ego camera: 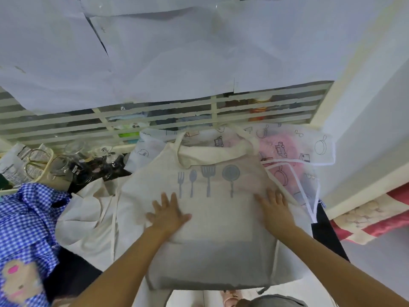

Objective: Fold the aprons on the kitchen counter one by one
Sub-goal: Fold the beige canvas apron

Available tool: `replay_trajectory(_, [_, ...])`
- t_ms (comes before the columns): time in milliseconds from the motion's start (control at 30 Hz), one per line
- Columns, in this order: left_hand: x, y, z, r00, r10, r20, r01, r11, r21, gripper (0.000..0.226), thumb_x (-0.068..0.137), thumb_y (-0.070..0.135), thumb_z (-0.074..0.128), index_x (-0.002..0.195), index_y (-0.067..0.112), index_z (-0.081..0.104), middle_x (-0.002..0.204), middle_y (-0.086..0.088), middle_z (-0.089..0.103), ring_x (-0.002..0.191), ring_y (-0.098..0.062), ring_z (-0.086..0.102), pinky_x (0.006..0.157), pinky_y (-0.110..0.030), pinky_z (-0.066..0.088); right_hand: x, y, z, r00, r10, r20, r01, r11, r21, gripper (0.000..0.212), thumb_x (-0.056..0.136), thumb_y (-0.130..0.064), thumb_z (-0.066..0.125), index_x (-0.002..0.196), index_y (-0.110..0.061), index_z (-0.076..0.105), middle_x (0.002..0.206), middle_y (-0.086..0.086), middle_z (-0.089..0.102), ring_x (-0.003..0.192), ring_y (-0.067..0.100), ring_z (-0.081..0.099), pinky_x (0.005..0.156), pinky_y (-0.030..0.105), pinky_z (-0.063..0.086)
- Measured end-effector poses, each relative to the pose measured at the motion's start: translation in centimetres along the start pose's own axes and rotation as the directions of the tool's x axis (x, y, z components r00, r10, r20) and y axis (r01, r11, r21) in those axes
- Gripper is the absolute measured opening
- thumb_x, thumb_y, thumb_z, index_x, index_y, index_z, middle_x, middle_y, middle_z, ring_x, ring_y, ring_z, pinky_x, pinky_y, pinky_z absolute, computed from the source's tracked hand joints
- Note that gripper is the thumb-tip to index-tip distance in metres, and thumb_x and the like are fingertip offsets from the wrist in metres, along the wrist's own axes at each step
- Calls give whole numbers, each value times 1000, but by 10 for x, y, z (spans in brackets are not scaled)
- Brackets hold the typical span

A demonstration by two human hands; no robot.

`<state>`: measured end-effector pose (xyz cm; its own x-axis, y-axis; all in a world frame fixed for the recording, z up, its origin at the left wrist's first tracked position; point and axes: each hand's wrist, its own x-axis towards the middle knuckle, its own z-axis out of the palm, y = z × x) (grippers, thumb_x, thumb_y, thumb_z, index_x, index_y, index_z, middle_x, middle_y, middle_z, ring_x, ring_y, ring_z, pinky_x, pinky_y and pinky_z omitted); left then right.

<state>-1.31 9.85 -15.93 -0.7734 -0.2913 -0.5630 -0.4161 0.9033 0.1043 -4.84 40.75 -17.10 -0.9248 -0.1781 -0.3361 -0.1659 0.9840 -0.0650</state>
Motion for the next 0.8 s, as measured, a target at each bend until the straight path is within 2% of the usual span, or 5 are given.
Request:
replay_trajectory(167, [11, -11, 15, 998, -40, 57, 41, 999, -22, 102, 81, 77, 42, 151, 29, -14, 160, -4, -17, 145, -41, -5, 113, -58, 11, 17, 82, -33, 986, 152, -74, -168, 930, -326, 67, 94, -9, 40, 152, -15, 6, 159, 16, 1, 146, 37, 0, 118, 46, 3])
replay_trajectory(233, [13, -12, 17, 999, -21, 36, 23, 999, -43, 102, 81, 76, 43, 152, 29, -13, 160, -4, -16, 145, -41, -6, 113, -58, 10, 21, 109, -48, 962, 252, -106, -273, 898, -344, 50, 96, -15, 39, 145, -11, 31, 153, 18, 22, 143, 36, 18, 117, 45, 16])
replay_trajectory(333, [11, -14, 20, 998, 10, -57, -14, 997, -77, 98, 84, 67, 51, 154, 21, 1, 161, -8, -4, 146, -37, 3, 113, -52, 14, 18, 109, -60, 943, 303, -142, -309, 951, -27, 27, 92, -11, 45, 115, -5, 58, 112, 12, 56, 102, 28, 54, 90, 37, 47])
replay_trajectory(500, [-15, -23, 27, 846, 228, -482, -367, 905, -216, 54, 79, 18, 77, 126, 3, 55, 128, -15, 54, 120, -32, 49, 101, -40, 39, -34, 51, -31, 968, 241, 72, -248, 871, 425, 31, 95, -27, 52, 75, -4, 58, 80, 15, 68, 73, 29, 65, 70, 32, 52])
replay_trajectory(800, [-96, -65, 40, 878, 21, -478, -265, 854, -448, 19, 91, 19, 62, 76, 7, 60, 68, -1, 64, 66, -18, 60, 58, -25, 42, -129, 44, 70, 744, 378, 551, -654, 247, 715, 16, 90, -12, 63, 85, 3, 63, 75, 15, 64, 60, 22, 58, 59, 28, 49])
